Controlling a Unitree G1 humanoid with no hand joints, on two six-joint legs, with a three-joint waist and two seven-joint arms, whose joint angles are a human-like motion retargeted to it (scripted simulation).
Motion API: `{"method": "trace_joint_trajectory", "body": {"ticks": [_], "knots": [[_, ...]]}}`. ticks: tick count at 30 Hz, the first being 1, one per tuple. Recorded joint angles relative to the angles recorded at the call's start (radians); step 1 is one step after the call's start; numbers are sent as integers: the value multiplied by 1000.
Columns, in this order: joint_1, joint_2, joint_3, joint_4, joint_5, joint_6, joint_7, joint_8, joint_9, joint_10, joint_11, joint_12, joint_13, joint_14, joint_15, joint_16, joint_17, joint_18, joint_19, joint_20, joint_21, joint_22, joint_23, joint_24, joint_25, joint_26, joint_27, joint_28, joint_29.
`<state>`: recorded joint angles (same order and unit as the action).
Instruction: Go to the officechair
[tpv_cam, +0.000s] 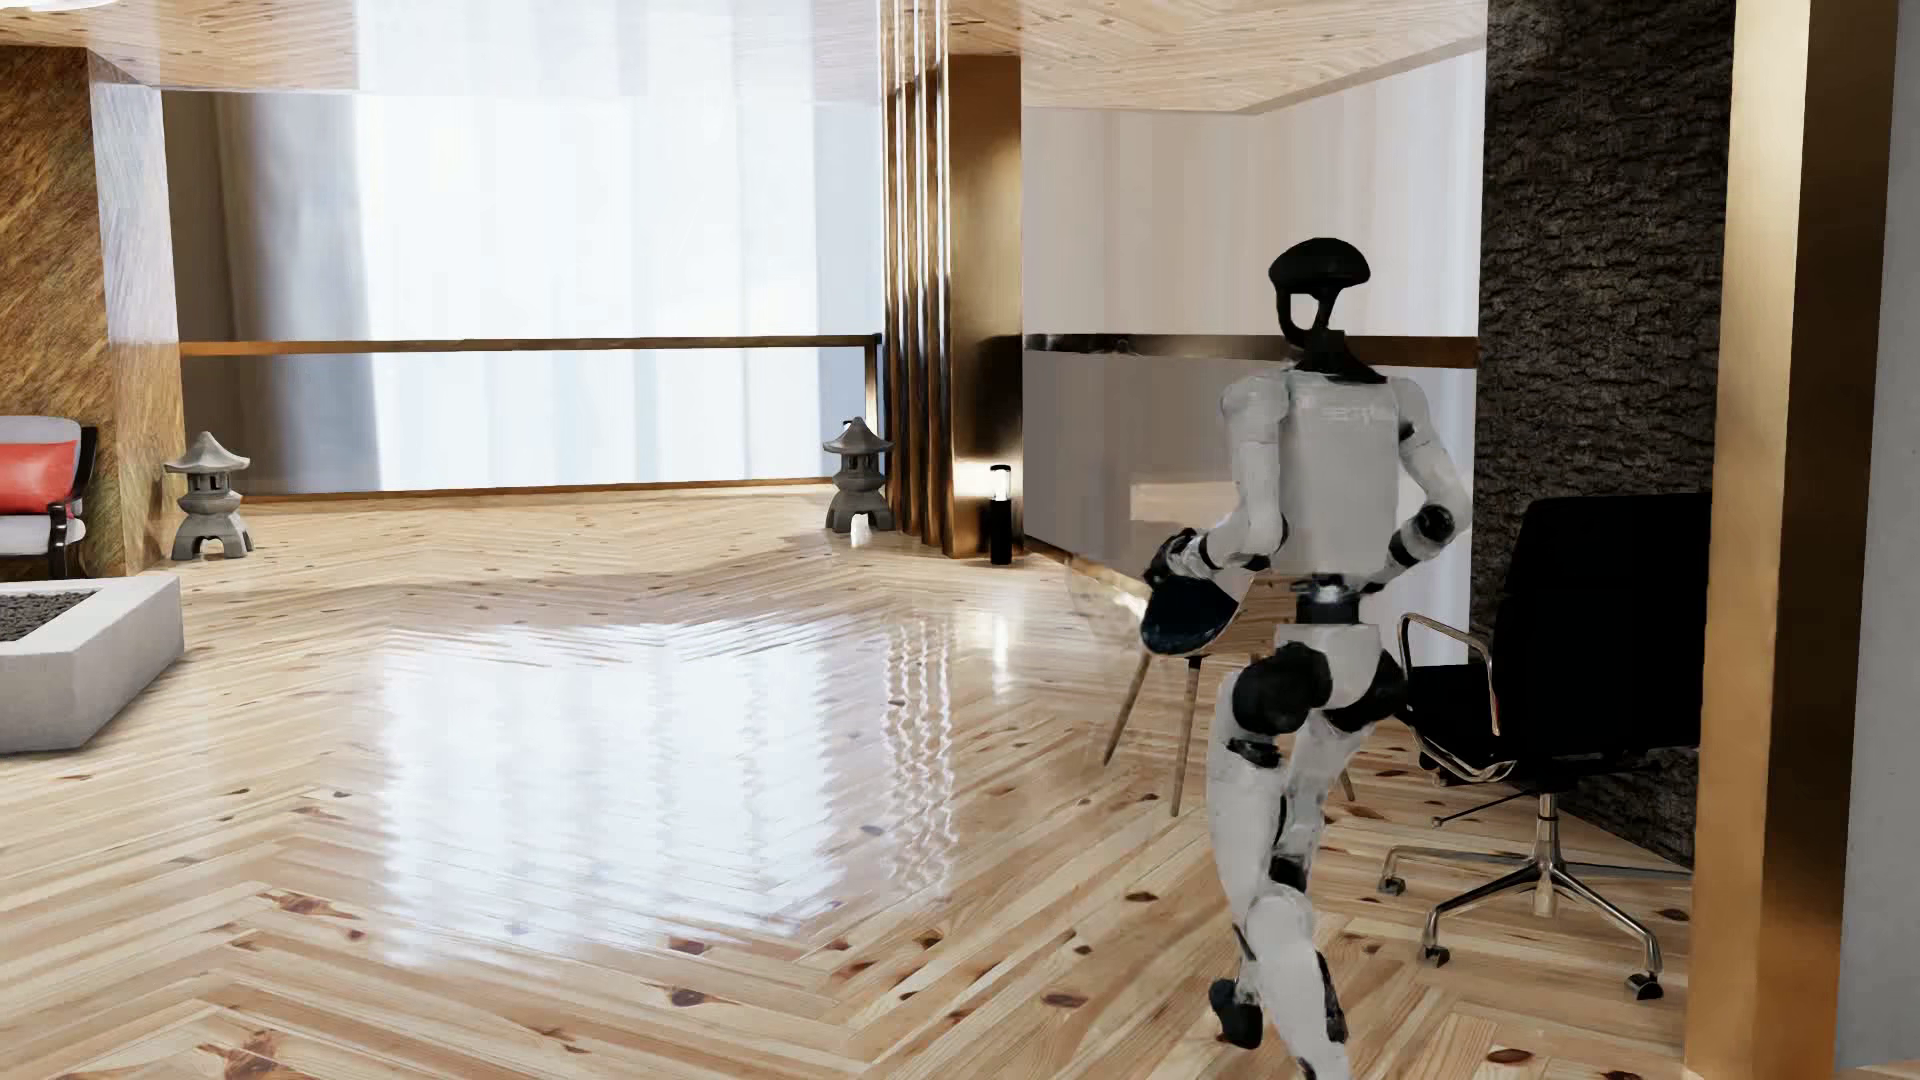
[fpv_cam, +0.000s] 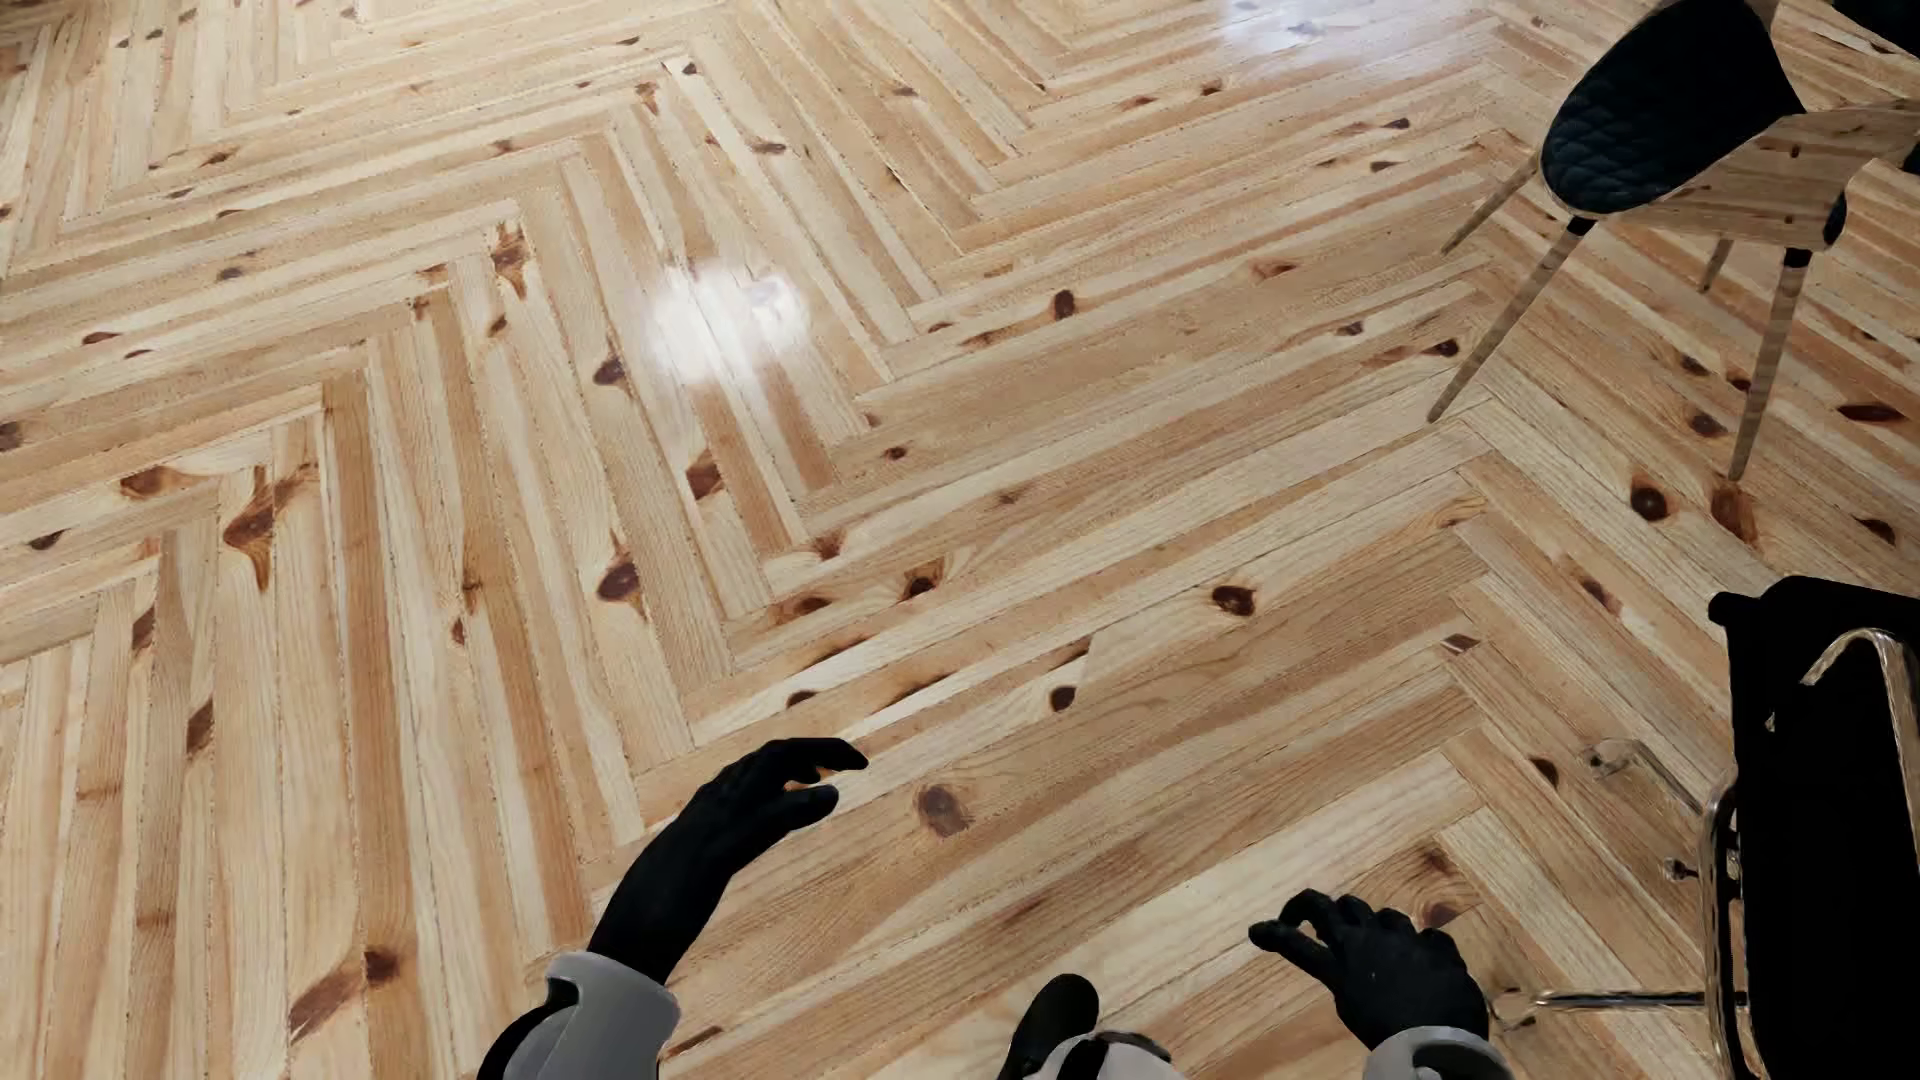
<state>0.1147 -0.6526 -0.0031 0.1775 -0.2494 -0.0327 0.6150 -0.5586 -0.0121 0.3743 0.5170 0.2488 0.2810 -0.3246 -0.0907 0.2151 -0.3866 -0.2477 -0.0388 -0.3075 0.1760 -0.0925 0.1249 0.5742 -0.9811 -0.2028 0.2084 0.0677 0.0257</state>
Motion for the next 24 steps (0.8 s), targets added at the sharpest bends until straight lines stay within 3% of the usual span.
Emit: {"method": "trace_joint_trajectory", "body": {"ticks": [1,2,4,5,6,7,8,10,11,12,15,16,17,18,20,22,24], "knots": [[32,54,-13,24,38,-3,6,-53,-4,56,-48,-7,48,26,38,10,35,-1,-190,1,-65,21,-28,52,22,8,-1,12,-4],[18,94,-23,93,69,0,-40,-33,-3,216,-26,4,96,117,0,16,79,-14,-208,15,-122,37,-50,111,51,11,-5,21,-12],[-125,153,-23,240,140,24,-179,16,16,634,59,39,124,322,-101,-22,143,194,-209,64,-183,74,-43,220,40,48,-5,46,-13],[-209,174,-12,267,179,38,-229,49,25,778,82,76,107,330,-133,-68,157,160,-209,99,-194,93,-19,255,-16,58,-12,56,-3],[-311,202,5,225,220,48,-307,97,31,868,73,107,79,289,-145,-113,162,127,-208,135,-185,110,0,263,-80,58,-26,59,13],[-397,239,18,184,260,51,-358,158,33,899,40,146,51,270,-144,-141,165,67,-198,169,-167,115,15,246,-120,52,-54,58,26],[-454,277,28,185,298,52,-361,226,33,874,3,176,13,221,-141,-157,176,18,-183,203,-132,122,29,214,-121,52,-73,47,40],[-531,350,49,223,350,57,-330,362,30,709,-47,223,-48,136,-155,-155,204,39,-149,260,-53,143,53,169,-52,62,-99,17,63],[-560,377,59,231,369,61,-336,428,29,585,-54,239,-84,108,-175,-147,222,50,-131,280,-9,137,84,177,-15,84,-107,7,66],[-588,399,69,216,387,65,-397,497,27,454,-53,249,-114,112,-196,-137,234,48,-112,303,27,138,107,189,13,101,-108,8,71],[-576,460,80,115,413,81,-757,691,21,43,-57,252,-154,310,-245,-142,251,10,-52,371,92,197,164,183,50,139,-67,28,39],[-547,473,73,85,407,86,-817,745,19,-45,-51,248,-151,358,-258,-147,249,0,-34,385,101,229,193,174,60,147,-43,35,25],[-533,481,61,78,391,90,-785,789,18,-38,-38,240,-144,340,-273,-151,241,0,-14,390,102,261,227,165,73,153,-15,38,15],[-520,478,50,93,377,95,-711,821,17,7,-7,243,-134,232,-295,-147,241,-2,8,387,99,278,276,158,89,159,16,36,-2],[-475,463,40,81,331,101,-593,877,18,35,49,190,-95,127,-283,-134,211,34,41,358,44,353,348,132,141,186,72,34,-20],[-412,388,35,45,291,87,-479,918,22,10,181,126,-81,86,-200,-123,203,69,85,322,-40,453,455,81,225,246,141,28,-69],[-355,255,38,10,258,66,-366,895,28,-8,378,52,-85,54,-43,-84,203,101,175,281,-80,569,566,62,308,286,207,2,-115]]}}
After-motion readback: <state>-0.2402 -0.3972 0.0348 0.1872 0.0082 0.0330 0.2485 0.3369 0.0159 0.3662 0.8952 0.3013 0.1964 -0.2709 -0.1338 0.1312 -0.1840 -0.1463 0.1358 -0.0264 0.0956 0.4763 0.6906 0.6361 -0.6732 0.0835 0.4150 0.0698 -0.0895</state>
